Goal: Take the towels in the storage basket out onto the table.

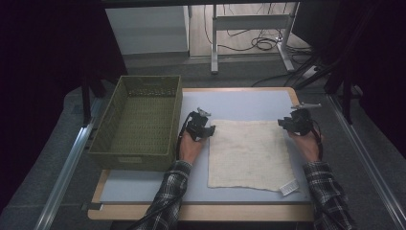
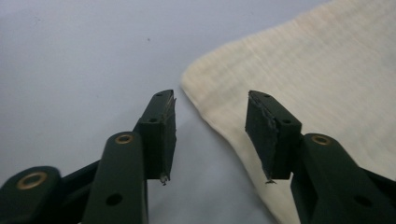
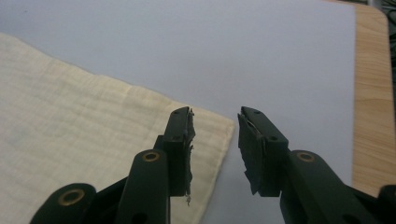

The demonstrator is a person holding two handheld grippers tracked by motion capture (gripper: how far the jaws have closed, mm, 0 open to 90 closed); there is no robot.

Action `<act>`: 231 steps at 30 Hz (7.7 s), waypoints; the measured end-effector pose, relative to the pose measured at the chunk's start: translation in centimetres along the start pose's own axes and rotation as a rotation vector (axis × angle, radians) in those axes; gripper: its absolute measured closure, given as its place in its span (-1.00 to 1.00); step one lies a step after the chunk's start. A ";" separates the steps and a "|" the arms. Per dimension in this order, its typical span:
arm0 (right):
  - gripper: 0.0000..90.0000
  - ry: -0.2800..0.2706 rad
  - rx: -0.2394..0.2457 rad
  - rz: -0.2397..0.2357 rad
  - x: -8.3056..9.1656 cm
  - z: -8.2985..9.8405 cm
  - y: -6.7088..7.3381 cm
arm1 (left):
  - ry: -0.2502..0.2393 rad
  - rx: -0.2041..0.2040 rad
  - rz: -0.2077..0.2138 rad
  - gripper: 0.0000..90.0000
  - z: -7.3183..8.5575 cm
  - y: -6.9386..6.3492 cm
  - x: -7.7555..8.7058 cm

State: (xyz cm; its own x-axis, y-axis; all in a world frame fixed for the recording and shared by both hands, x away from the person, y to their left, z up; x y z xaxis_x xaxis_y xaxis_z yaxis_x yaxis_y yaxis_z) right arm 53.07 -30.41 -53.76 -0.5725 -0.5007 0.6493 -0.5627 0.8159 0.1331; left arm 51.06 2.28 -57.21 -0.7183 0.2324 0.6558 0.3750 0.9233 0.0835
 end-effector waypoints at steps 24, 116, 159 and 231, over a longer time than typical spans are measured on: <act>0.72 0.044 0.001 -0.021 -3.4 0.6 -1.6 | 0.015 0.015 0.022 0.46 -1.2 -0.1 -3.4; 0.66 -0.058 0.072 -0.188 15.4 15.3 11.1 | -0.147 -0.105 0.308 0.42 13.1 -7.8 16.2; 0.43 -0.062 0.048 -0.168 11.2 10.9 8.7 | -0.095 -0.076 0.198 0.17 7.4 -6.7 12.2; -0.01 0.035 0.130 -0.327 6.4 8.7 13.3 | -0.003 -0.079 0.124 0.04 8.4 -4.7 7.5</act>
State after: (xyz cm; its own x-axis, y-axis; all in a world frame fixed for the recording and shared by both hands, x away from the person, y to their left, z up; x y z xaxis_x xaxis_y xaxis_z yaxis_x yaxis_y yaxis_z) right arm 36.73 -25.28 -54.30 -0.3300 -0.7174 0.6135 -0.7855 0.5691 0.2430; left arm 38.96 2.26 -58.96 -0.6652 0.3439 0.6628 0.5059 0.8604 0.0613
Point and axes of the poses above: each handheld gripper's, and its own axes: x roughly backward along the jaws, z roughly out of its underside, y roughly to its left, the point moved 7 cm from there along -x, roughly forward along the jaws, and after that the axes turned 12 degrees about -z, right-handed, at the moved point
